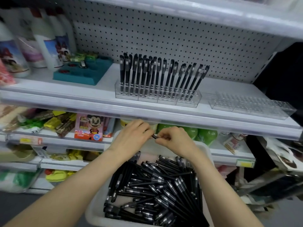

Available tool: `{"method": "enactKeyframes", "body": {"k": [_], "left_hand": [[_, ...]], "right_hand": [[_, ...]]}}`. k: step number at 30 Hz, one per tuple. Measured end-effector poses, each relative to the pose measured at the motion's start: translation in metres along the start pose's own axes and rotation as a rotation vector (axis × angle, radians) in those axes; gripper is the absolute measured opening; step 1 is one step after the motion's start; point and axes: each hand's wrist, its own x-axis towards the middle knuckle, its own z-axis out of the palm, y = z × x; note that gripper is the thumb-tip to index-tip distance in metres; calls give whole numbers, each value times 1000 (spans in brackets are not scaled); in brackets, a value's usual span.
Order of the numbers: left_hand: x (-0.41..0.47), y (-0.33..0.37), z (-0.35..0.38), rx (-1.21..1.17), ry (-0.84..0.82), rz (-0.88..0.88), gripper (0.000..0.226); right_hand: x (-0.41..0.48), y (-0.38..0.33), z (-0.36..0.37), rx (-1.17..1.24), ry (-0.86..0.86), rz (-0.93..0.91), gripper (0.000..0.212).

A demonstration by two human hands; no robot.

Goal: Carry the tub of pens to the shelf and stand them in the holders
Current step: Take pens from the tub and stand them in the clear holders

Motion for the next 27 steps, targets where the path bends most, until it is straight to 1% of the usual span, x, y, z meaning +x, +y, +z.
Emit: {"method": "enactKeyframes", "body": {"k": [2, 6, 10, 12, 14, 16, 18, 20, 24, 27], "left_hand": [[-2, -8, -3, 13, 41, -10, 20], [-5, -17, -3, -5, 103, -75, 12], [2, -19, -3, -47, 148, -156, 14], [7, -19, -6, -70, 170, -191, 14], [13, -19, -9, -74, 186, -203, 16], [20, -19, -11, -76, 191, -200, 18], [27, -19, -14, -70, 200, -201, 16], [33, -22, -18, -57, 199, -214, 16], [43, -37, -29, 25, 130, -330, 43], [48, -51, -35, 76, 130, -386, 53]], "right_hand": [[-4, 5, -12, -2, -49, 31, 12], [-9, 7, -43, 126, -78, 45, 5], [-7, 3, -60, 183, -61, 63, 12], [-4, 1, -62, 297, 55, 64, 16], [0, -5, -63, 558, 227, 56, 18], [6, -16, -63, 801, 342, 42, 18], [15, -27, -61, 892, 424, 30, 18], [22, -37, -63, 884, 502, 7, 18], [39, -49, -87, 771, 646, -63, 14], [57, -56, -106, 603, 727, -114, 9]]}}
